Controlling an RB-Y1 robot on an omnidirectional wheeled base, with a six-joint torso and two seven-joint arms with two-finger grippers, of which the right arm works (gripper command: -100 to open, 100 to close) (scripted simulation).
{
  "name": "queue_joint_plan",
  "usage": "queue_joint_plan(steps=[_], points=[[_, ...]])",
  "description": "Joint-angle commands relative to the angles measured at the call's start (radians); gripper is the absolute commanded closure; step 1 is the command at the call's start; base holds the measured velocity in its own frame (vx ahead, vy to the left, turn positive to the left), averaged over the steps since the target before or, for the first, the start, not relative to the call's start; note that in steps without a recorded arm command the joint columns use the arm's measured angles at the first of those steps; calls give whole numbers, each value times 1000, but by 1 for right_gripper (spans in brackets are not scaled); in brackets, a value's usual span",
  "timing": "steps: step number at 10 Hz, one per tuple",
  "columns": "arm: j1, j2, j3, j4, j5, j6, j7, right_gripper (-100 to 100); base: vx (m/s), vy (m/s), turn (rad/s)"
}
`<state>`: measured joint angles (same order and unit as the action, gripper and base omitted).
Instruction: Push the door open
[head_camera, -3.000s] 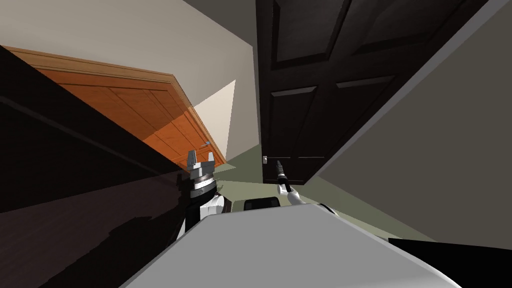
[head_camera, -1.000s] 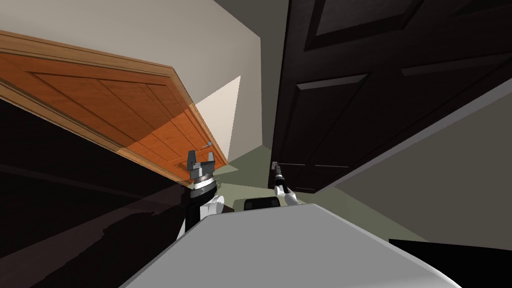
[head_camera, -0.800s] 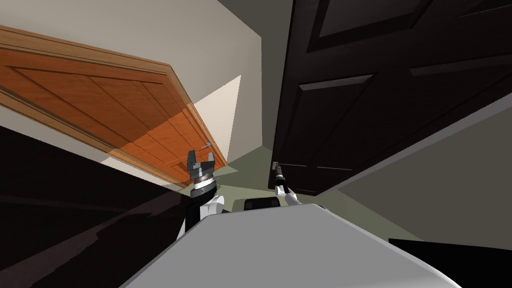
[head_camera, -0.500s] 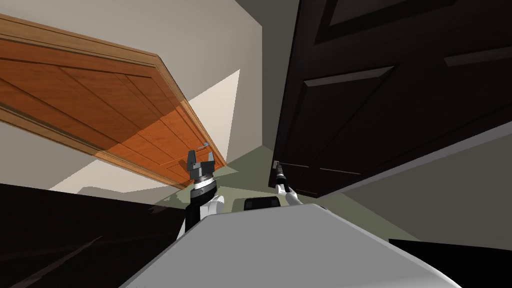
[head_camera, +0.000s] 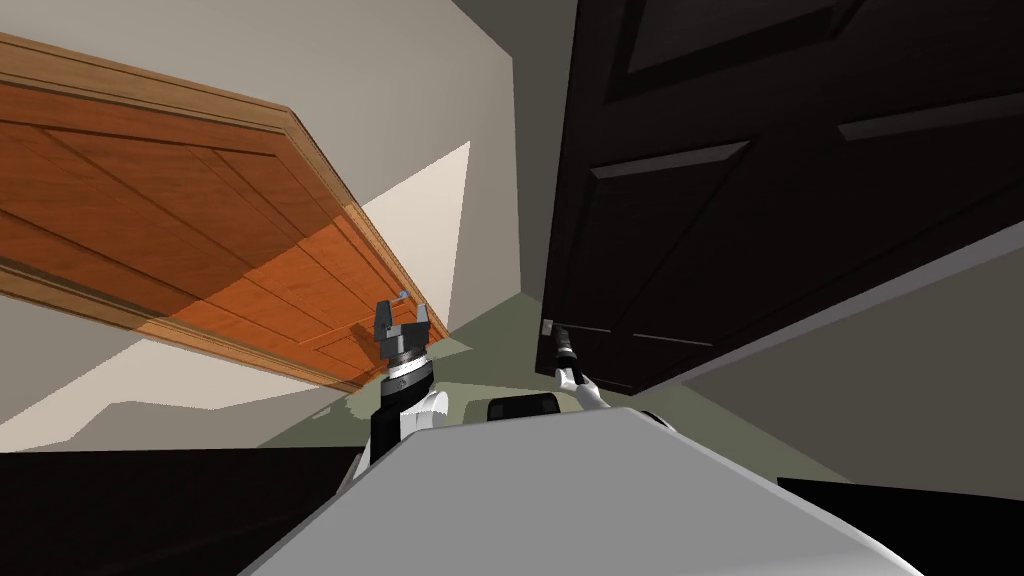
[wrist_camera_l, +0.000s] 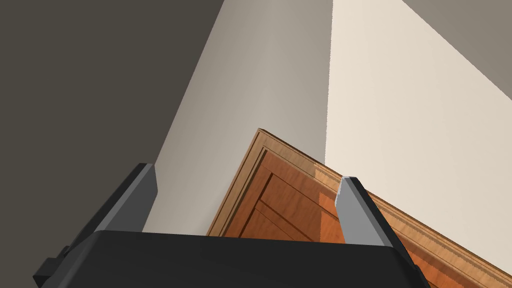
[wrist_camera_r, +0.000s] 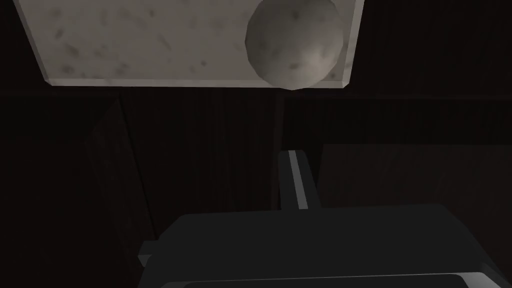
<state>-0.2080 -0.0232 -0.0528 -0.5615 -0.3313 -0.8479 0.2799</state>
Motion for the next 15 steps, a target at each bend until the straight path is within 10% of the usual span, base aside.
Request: queue_joint_plan(steps=[1, 15], points=[[-11, -11, 36, 19, -36, -20, 11, -100, -22, -41, -65], [-34, -21, 308, 46, -312, -88, 110, -100, -22, -25, -59]])
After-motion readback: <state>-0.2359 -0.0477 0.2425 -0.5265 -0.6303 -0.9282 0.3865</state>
